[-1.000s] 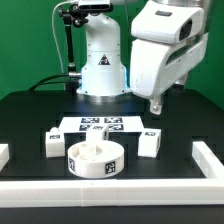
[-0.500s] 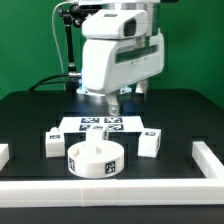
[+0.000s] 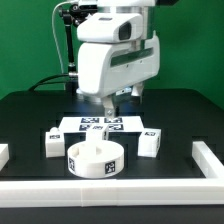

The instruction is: Assemble stool

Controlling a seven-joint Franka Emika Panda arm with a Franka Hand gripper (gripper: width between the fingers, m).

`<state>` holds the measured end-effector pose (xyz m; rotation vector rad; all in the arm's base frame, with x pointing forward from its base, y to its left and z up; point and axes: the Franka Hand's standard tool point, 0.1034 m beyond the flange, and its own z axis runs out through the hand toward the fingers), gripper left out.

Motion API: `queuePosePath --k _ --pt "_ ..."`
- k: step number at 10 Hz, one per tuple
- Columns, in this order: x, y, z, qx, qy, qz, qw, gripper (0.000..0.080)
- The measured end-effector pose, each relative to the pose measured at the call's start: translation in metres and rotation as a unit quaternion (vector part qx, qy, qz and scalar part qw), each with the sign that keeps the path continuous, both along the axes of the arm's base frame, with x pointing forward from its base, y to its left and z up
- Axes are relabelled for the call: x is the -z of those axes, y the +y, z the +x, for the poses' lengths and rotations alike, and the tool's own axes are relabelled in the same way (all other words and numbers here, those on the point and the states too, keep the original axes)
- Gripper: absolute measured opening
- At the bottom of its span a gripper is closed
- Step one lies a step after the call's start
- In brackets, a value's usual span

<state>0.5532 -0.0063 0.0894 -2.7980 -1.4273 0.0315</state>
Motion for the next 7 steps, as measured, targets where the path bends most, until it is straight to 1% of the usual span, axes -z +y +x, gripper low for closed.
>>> queuePosePath --k 3,4,6,7 --pt "0.026 -0.011 -0.017 -0.003 0.009 0.002 1.0 0.065" --pt "0.035 -0.014 -0.019 -0.002 0.007 0.003 1.0 0.065" --pt "0.052 -0.014 -0.019 -0.007 -0.014 0.007 1.0 0.065" --pt "0.055 -0.014 -0.021 -0.007 -0.012 0.007 1.0 0.065"
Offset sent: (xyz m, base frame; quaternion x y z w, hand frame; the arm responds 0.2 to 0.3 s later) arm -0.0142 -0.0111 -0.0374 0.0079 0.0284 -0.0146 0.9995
